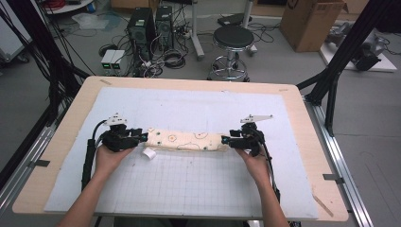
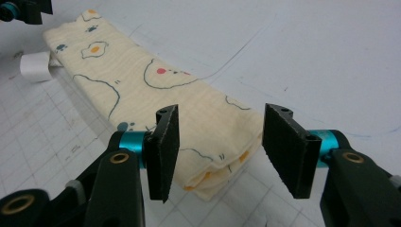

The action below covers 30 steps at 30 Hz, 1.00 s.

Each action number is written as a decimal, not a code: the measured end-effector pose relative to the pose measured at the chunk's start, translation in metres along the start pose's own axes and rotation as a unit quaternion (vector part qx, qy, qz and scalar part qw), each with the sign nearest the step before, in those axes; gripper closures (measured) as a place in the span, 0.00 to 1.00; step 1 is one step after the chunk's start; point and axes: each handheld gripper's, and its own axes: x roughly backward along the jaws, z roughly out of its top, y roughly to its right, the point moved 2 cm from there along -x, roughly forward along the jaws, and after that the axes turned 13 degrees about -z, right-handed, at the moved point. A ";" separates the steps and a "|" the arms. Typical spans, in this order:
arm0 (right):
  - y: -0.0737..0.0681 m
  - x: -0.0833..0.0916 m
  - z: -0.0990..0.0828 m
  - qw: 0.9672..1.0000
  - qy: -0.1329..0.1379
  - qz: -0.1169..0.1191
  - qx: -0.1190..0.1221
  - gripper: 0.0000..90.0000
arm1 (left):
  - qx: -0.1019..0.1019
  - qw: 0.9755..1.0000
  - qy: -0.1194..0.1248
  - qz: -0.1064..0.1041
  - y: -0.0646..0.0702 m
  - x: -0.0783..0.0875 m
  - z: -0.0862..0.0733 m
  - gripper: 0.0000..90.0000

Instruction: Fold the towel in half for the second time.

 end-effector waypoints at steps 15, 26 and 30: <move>-0.006 0.007 0.001 1.000 0.005 -0.001 0.009 0.35 | -0.013 1.000 0.013 -0.014 0.010 0.008 0.001 0.57; -0.011 0.017 -0.005 1.000 0.027 0.002 0.016 0.26 | -0.022 0.999 0.026 -0.018 0.018 0.023 -0.009 0.49; -0.011 0.018 -0.011 0.999 0.028 -0.006 0.016 0.22 | -0.025 0.999 0.023 -0.008 0.018 0.026 -0.017 0.47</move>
